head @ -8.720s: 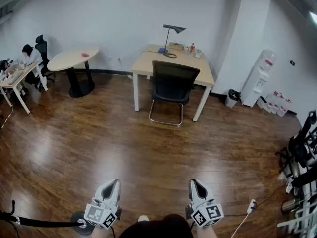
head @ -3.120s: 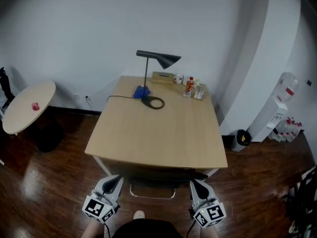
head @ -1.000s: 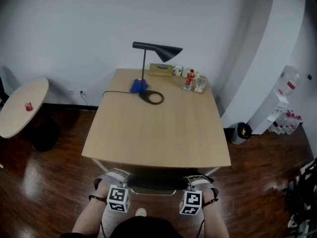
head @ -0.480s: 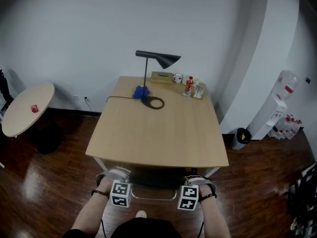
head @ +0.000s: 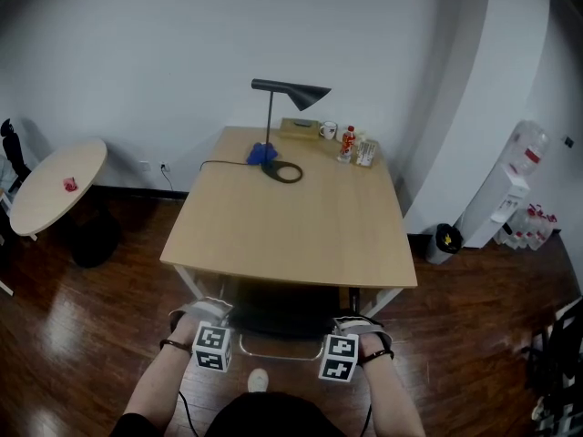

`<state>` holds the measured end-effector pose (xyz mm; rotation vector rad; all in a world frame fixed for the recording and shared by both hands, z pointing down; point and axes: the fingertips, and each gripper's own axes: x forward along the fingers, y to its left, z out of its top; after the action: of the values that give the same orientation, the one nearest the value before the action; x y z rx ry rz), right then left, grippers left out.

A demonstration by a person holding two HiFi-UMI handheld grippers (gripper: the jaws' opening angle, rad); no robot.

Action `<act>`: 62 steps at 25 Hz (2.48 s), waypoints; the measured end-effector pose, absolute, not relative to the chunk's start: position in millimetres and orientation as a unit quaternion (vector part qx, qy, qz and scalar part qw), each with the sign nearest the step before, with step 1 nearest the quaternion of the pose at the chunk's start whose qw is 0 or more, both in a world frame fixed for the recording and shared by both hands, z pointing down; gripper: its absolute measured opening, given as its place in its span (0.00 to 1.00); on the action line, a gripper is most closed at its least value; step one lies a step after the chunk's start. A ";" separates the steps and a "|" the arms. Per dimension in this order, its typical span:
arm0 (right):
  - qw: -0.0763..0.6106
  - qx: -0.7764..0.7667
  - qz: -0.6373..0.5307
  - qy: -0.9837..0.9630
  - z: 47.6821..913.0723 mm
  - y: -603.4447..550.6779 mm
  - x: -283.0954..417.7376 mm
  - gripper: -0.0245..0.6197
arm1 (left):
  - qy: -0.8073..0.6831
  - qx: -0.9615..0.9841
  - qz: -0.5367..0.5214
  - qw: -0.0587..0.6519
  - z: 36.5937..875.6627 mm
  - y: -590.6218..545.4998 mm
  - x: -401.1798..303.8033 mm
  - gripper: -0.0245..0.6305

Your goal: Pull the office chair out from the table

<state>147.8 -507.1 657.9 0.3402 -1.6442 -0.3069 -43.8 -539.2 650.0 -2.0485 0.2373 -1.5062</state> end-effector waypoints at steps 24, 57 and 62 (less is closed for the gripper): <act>0.657 0.133 -0.133 -0.730 658.5 -363.0 141.7 0.10 | 0.117 -0.765 -0.563 0.290 648.4 -393.1 -50.0 0.14; 0.664 0.148 -0.079 -0.728 653.8 -197.5 126.8 0.12 | 0.070 -0.774 -0.565 0.279 641.2 -234.8 -64.8 0.14; 0.665 0.146 -0.073 -0.729 655.2 -175.1 124.3 0.13 | 0.069 -0.776 -0.563 0.277 643.8 -213.6 -66.0 0.14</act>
<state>124.3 -175.1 655.2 0.3301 -1.6466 -0.1644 -66.0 -213.6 643.8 -2.0829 0.1861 -1.5108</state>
